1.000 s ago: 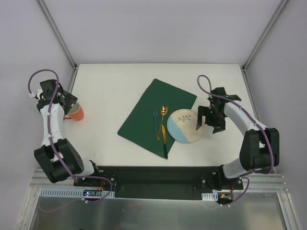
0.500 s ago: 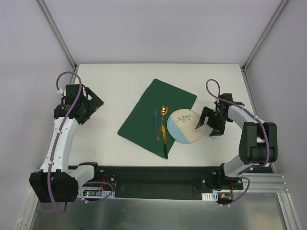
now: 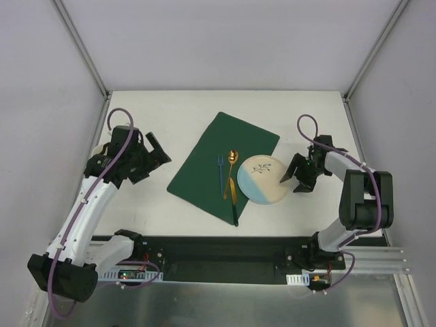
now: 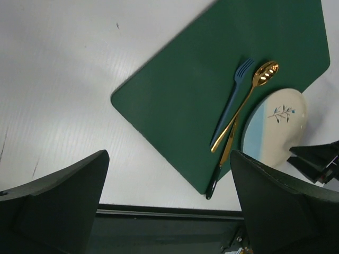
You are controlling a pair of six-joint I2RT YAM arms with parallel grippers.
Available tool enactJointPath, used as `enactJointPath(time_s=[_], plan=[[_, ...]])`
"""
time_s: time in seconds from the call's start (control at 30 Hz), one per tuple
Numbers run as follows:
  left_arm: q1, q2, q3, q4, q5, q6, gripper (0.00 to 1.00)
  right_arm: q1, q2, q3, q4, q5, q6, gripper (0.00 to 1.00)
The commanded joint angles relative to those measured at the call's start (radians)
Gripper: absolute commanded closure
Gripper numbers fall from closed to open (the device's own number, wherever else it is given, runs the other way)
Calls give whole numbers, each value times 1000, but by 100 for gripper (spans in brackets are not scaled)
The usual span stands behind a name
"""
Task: Set the dinner table for one person
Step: Move the plate to the corner of the board.
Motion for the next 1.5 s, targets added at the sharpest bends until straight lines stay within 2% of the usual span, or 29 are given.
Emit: enactJointPath(time_s=[0.0, 0.07, 0.1, 0.17, 0.2, 0.47, 0.6, 0.8, 1.07, 1.47], plan=[[-30, -2, 29, -67, 18, -4, 1, 1, 52, -9, 137, -3, 23, 44], [-30, 18, 49, -70, 17, 5, 1, 1, 64, 5, 142, 3, 26, 61], [-33, 27, 69, -72, 18, 16, 1, 1, 70, 9, 142, 7, 28, 75], [-33, 53, 97, -73, 17, 25, 1, 1, 83, 20, 140, 12, 24, 86], [-33, 62, 105, -73, 18, 34, 1, 1, 84, 26, 140, 12, 24, 98], [-34, 120, 141, -70, 17, 77, 1, 2, 17, 23, 142, 12, 55, 99], [-34, 146, 145, -66, 18, 88, 1, -2, 13, 94, 97, 78, 43, 99], [-34, 168, 154, -58, 35, 100, 1, -41, 47, 246, 50, 96, 41, 99], [-34, 153, 129, -52, 49, 105, 1, -145, 121, 387, 4, 130, 29, 99], [-34, 125, 108, -55, 64, 112, 1, -341, 195, 476, -23, 150, 3, 99]])
